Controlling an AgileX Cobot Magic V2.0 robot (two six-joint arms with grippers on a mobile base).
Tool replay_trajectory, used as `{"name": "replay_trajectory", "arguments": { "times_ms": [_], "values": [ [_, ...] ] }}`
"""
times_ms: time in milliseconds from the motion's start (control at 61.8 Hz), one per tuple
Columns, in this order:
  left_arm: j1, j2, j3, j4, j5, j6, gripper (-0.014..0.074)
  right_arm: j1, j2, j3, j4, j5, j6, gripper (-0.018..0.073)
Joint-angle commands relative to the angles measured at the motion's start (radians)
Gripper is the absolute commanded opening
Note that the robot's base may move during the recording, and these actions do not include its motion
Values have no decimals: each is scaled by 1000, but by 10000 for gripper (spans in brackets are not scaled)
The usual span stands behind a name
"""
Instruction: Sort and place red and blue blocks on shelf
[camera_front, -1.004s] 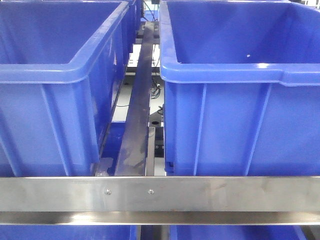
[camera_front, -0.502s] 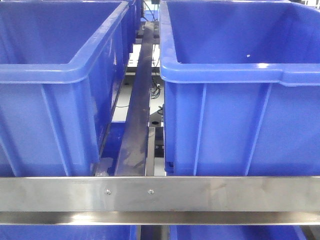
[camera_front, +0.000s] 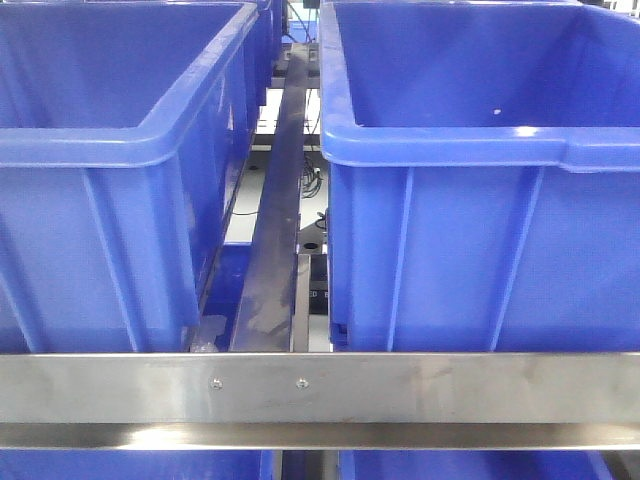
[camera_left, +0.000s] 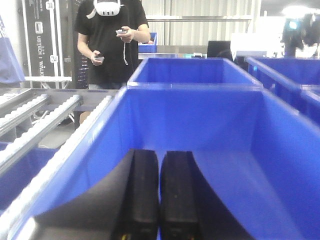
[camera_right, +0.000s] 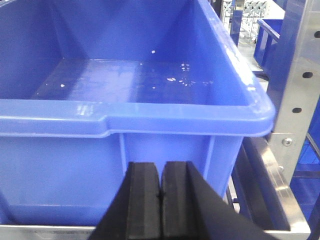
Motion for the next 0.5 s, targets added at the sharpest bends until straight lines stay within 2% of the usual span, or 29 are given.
{"name": "replay_trajectory", "arguments": {
  "times_ms": [0, 162, 210, 324, 486],
  "values": [
    [-1, -56, 30, 12, -101, -3, 122, -1, -21, -24, 4, -80, -3, 68],
    [-1, -200, 120, 14, -56, -3, 122, -1, -21, -24, 4, -80, -3, 68],
    [-1, -248, 115, 14, 92, -3, 122, -1, -21, -24, 4, -80, -3, 68],
    [-1, -244, 118, 12, 216, -3, 122, -1, -20, -24, 4, -79, -3, 68],
    [-1, -247, 118, 12, 202, -3, 122, -1, -20, -24, 4, -78, -3, 68]
  ]
}}
